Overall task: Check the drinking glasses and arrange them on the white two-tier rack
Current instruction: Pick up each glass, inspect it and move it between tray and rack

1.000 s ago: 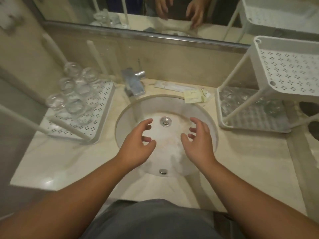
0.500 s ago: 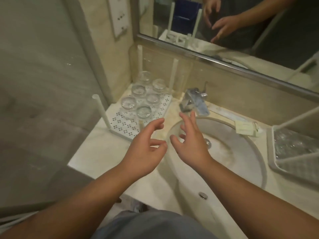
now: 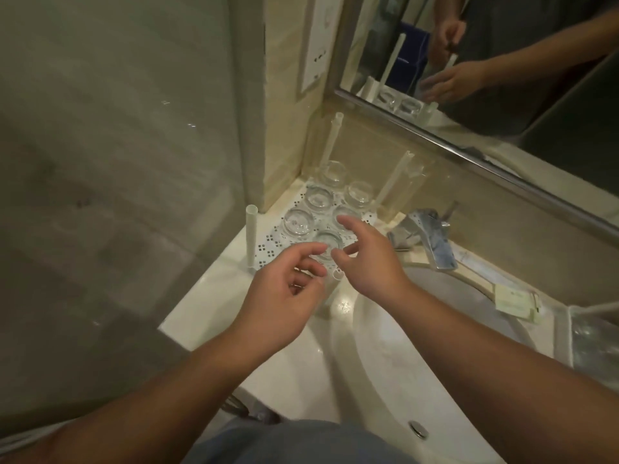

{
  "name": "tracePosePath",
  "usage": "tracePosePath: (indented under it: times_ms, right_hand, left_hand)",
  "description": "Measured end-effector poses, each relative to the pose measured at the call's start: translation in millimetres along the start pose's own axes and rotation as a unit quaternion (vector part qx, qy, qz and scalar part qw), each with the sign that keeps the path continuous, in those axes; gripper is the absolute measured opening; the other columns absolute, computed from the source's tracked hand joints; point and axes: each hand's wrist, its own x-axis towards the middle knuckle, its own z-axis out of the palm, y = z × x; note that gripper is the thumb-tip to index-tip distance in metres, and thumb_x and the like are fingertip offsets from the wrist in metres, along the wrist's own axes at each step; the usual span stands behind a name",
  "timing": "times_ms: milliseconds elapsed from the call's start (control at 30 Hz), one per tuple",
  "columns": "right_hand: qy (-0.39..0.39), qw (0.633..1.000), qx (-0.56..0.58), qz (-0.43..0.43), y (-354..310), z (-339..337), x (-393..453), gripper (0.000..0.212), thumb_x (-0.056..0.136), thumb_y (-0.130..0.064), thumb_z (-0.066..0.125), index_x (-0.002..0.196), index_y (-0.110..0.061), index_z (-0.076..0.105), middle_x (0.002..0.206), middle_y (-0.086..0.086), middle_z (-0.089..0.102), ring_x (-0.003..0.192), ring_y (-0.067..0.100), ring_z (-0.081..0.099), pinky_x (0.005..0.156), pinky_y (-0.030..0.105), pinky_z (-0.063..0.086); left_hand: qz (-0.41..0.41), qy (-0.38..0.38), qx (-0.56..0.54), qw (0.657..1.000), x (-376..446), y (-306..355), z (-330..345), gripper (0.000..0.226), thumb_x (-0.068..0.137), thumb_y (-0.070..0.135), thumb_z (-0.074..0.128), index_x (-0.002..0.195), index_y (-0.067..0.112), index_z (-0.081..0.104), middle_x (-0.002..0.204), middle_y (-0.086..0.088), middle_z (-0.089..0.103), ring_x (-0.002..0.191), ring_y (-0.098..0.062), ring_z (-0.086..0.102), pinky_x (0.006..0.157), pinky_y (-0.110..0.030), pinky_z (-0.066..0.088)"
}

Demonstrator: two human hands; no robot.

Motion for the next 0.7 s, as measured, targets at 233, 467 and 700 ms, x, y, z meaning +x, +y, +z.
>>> tracePosePath:
  times_ms: [233, 467, 700]
  right_hand:
    - [-0.108, 0.964, -0.24, -0.044, 2.0, 11.9, 34.1, 0.068, 0.081, -0.043, 0.074, 0.141, -0.033, 0.043, 0.136, -0.004, 0.051, 0.116, 0.018, 0.056, 0.086, 0.034, 0.049]
    - [-0.125, 0.936, -0.323, -0.055, 4.4, 20.9, 48.9, 0.068, 0.075, -0.05, 0.076, 0.132, -0.026, 0.048, 0.122, -0.001, 0.044, 0.091, 0.023, 0.063, 0.066, 0.031, 0.047]
    - [-0.144, 0.944, -0.295, -0.039, 9.5, 25.2, 46.2, 0.067, 0.072, -0.045, 0.079, 0.126, -0.028, 0.043, 0.118, 0.001, 0.05, 0.09, 0.024, 0.062, 0.069, 0.033, 0.05]
  left_hand:
    - [-0.051, 0.03, -0.01, 0.998, 21.0, -20.1, -5.4, 0.043, 0.088, 0.006, 0.058, 0.103, 0.045, 0.066, 0.092, 0.01, 0.068, 0.085, -0.025, 0.069, 0.065, -0.02, 0.053]
    - [-0.105, 0.044, -0.029, 0.993, 34.2, -33.0, -6.0, 0.04, 0.088, -0.001, 0.06, 0.106, 0.034, 0.067, 0.093, 0.004, 0.069, 0.085, -0.03, 0.069, 0.07, -0.032, 0.055]
    - [-0.132, 0.039, -0.014, 0.99, 42.5, -35.6, -9.1, 0.038, 0.086, 0.0, 0.061, 0.105, 0.032, 0.068, 0.084, 0.013, 0.069, 0.084, -0.026, 0.07, 0.077, -0.038, 0.055]
